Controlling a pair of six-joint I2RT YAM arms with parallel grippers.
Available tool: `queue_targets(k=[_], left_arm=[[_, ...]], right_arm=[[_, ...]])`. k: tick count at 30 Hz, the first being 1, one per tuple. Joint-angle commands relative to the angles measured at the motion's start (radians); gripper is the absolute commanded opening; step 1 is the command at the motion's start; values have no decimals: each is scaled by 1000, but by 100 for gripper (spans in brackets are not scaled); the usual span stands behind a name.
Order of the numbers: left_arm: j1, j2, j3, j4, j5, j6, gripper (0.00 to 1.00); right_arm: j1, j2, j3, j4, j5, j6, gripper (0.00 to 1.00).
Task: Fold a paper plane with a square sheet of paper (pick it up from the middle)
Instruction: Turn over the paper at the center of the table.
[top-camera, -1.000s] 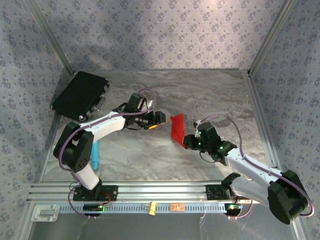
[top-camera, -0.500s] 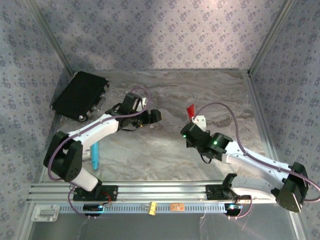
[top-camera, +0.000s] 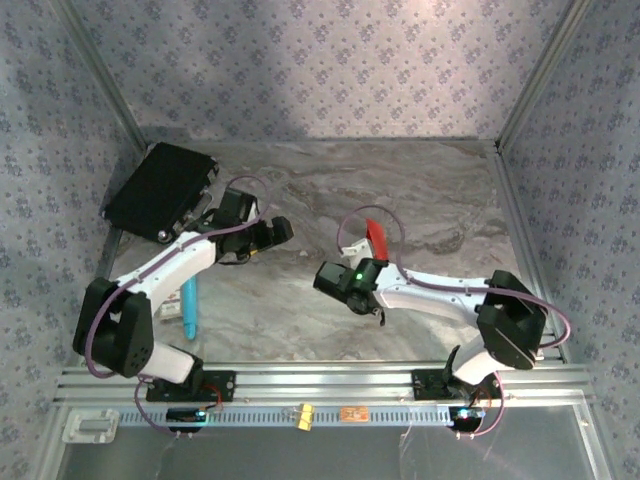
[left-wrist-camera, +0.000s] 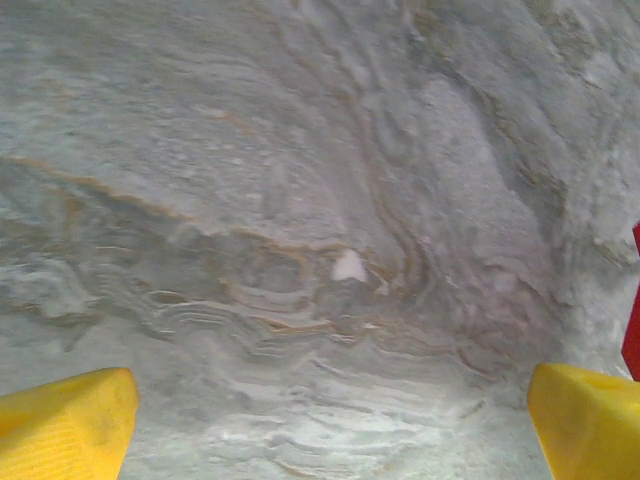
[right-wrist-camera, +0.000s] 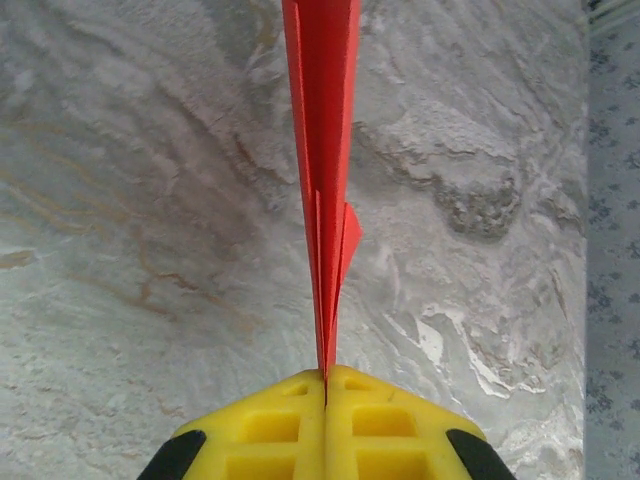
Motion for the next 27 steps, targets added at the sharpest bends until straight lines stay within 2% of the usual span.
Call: queue_targets(k=[1,4,10,14,16,20,22,25,27], left_arm=[[13,-19,-7,-45,-28,-21,99],[17,-6,3,-48,-11,-20,99],[17,1,-3,-18,18,-30,97],[17,6,-2,-13,25,-28,97],[18,10,-2,-10,36,-28,96],[17,14,-7,13,66,-26,96],[17,19,-8,21,81,-23,96],[18,26,-12,41,109,-21,95],[16,31,-17,59,130,-21,94]], right_arm=[[7,31,20,46,-85,-51,4],[7,25,-11,179,-238,-116,7],[11,61,-2,299,-430,-162,10],[-10,48,-2,362,-527,-153,16],[-49,15,-27,417,-635,-152,21],[-161,-109,-144,579,-859,-167,40],[-226,-170,-209,654,-932,-140,45],[-322,-220,-288,754,-1051,-101,44],[-358,-227,-326,823,-1108,-76,36]])
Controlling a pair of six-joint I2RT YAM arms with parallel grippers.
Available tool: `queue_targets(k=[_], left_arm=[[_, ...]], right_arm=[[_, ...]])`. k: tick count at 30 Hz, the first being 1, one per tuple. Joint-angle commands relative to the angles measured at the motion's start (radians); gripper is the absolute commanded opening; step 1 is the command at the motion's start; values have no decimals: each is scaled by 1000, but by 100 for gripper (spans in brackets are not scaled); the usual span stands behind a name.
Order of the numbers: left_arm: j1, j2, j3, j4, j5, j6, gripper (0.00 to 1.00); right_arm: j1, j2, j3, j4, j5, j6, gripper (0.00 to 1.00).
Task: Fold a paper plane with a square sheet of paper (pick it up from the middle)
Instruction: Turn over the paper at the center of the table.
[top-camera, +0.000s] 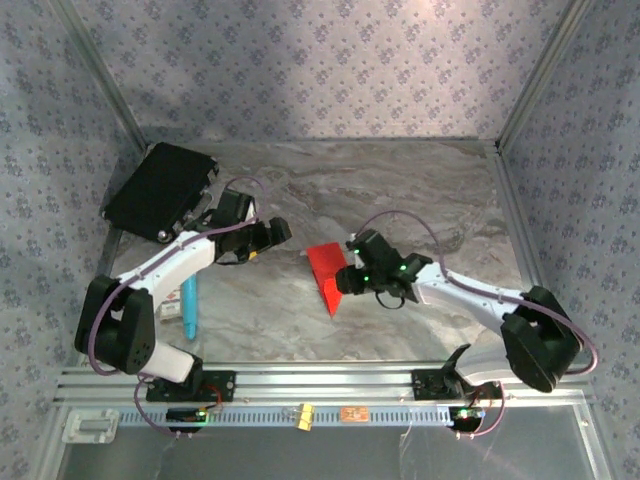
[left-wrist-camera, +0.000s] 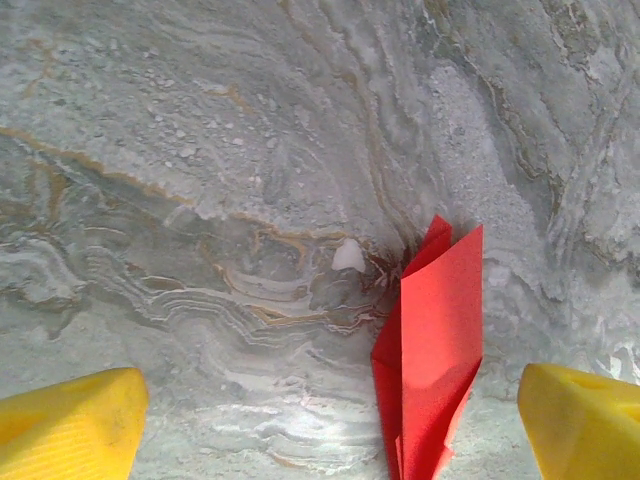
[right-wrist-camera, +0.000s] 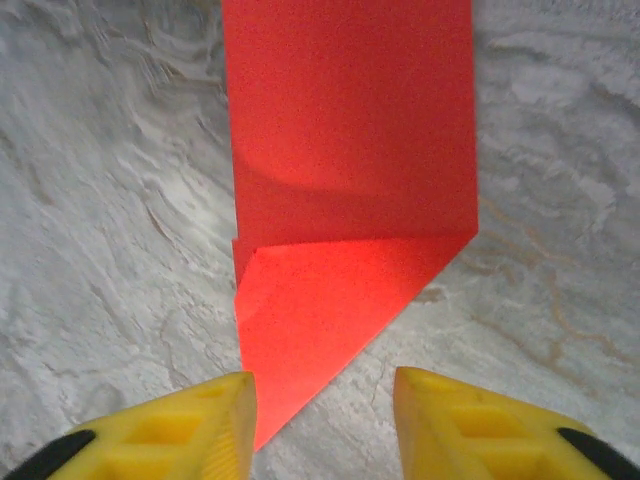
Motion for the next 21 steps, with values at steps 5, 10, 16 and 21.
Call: queue_targets(k=[5,10,16,21], left_arm=[[-12,26,-15,67,85,6,93],[-26,39,-15,75,100,5,92],[-35,57,-16,80,117,6,92],[-40,71,-12,97,140,5,89]], right_arm=[[-49,110,-21,211,-298,75,17],[-43,234,19,245,-296,98,14],[-34,361,53,256,-284,168,13],[-23,395,17,241,-172,322,13]])
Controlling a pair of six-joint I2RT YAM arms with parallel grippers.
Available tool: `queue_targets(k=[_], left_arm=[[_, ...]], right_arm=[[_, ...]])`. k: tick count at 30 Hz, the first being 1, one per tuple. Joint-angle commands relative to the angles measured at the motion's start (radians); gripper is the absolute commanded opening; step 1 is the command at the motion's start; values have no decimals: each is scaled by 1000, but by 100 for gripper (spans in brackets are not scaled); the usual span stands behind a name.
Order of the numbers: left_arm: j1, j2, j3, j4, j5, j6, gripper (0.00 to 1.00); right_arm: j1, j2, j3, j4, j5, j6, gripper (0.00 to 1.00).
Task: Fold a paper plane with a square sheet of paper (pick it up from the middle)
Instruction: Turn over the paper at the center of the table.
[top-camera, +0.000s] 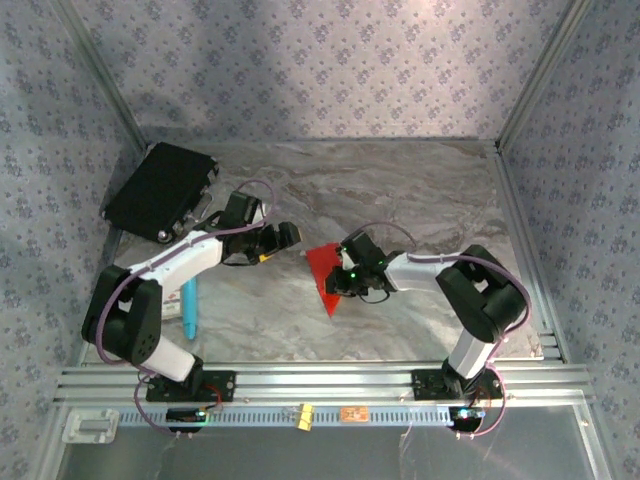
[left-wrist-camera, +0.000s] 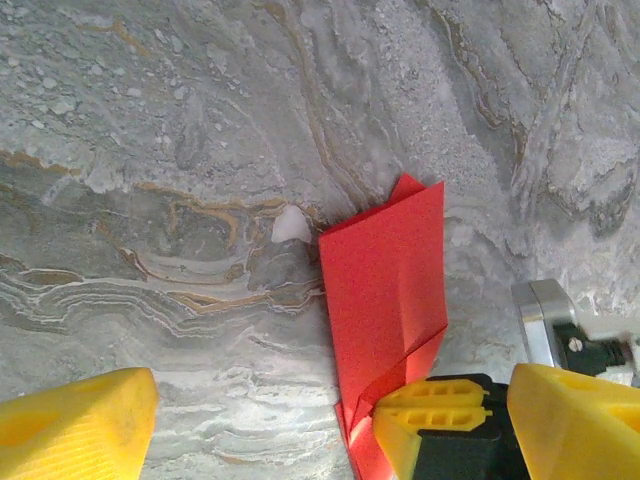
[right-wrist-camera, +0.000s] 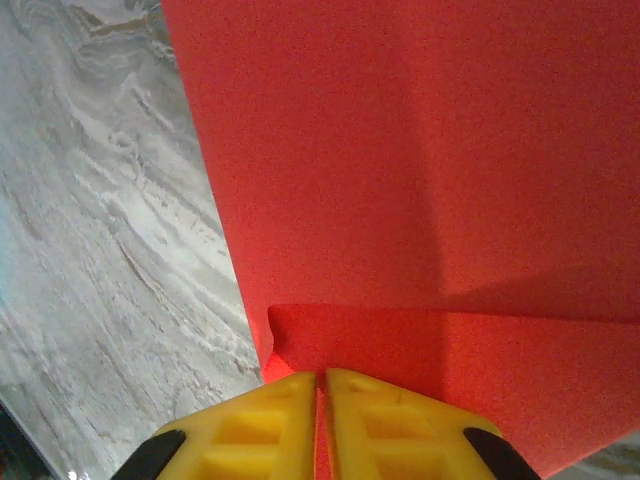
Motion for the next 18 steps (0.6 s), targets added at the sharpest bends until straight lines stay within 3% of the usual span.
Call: queue_targets(k=[1,6,11,16,18], left_arm=[[-12,16,-1,29,36,2,88],[-23,50,13,43,72,0,79],[-38,71,24,49,91,-5,67],[-42,80,33,45,108,1,53],[-43,83,36,45,111,3,48]], right_arm=[[16,28,-21,-19,96,153,13],[74,18,-53,11,213,384,13],[124,13,-175,293,286,662,14],[117,-14,-208,500,235,624,19],[116,-52,-190,494,222,567,21]])
